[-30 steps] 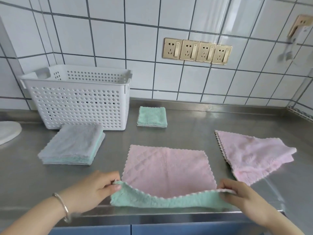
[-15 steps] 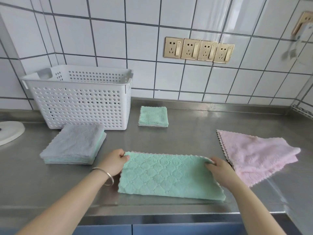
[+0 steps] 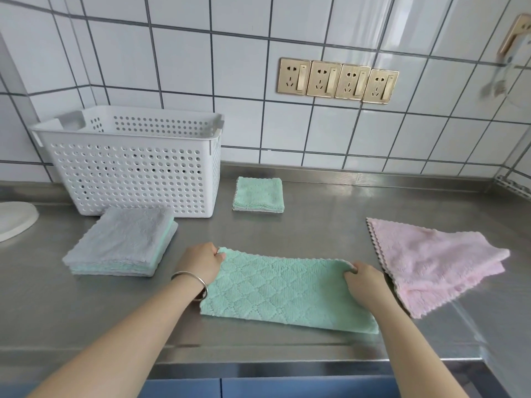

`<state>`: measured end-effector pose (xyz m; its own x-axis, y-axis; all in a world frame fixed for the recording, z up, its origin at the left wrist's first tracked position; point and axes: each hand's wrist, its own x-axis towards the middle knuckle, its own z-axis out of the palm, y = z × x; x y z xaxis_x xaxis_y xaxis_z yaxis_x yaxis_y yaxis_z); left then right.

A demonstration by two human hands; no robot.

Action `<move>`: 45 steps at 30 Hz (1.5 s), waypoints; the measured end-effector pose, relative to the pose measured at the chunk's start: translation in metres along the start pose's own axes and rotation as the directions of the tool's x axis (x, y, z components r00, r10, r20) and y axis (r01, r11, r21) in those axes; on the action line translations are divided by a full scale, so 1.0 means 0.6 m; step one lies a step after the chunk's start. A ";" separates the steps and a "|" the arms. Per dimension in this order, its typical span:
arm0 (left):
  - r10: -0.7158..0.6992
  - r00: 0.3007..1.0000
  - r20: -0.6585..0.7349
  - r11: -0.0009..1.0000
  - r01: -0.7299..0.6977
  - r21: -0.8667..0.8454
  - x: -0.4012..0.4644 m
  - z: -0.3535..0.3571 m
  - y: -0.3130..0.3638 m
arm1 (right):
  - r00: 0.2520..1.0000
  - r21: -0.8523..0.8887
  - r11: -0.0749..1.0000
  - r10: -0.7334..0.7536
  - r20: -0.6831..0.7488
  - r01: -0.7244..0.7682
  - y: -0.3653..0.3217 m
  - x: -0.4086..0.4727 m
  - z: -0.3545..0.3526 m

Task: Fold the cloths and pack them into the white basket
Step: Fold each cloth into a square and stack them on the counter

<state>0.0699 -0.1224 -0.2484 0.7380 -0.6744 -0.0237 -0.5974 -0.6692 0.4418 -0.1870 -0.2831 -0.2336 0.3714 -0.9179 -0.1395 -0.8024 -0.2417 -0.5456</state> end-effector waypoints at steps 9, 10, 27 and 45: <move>0.041 0.998 -0.053 0.988 -0.033 0.149 0.018 0.014 -0.004 | 0.997 -0.040 0.998 0.041 -0.059 -0.044 -0.005 0.000 0.010; 0.047 0.997 -0.059 0.985 -0.036 0.171 0.016 0.014 -0.002 | 0.994 -0.026 0.998 0.053 -0.093 -0.056 -0.006 -0.005 0.012; 0.474 0.738 0.480 0.723 -0.637 0.266 -0.090 0.071 0.108 | 0.969 -0.114 0.963 0.246 -0.005 -0.245 0.007 -0.100 -0.009; 0.249 0.874 0.417 0.764 0.088 -0.640 -0.080 -0.006 0.222 | 0.730 0.161 0.905 -0.201 -0.653 0.393 -0.090 -0.135 0.070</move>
<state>-0.0438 -0.1782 -0.1851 0.3658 -0.8861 -0.2846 -0.1910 -0.3708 0.9089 -0.1542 -0.1828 -0.2273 0.1273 -0.8272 0.5473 -0.5054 -0.5289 -0.6818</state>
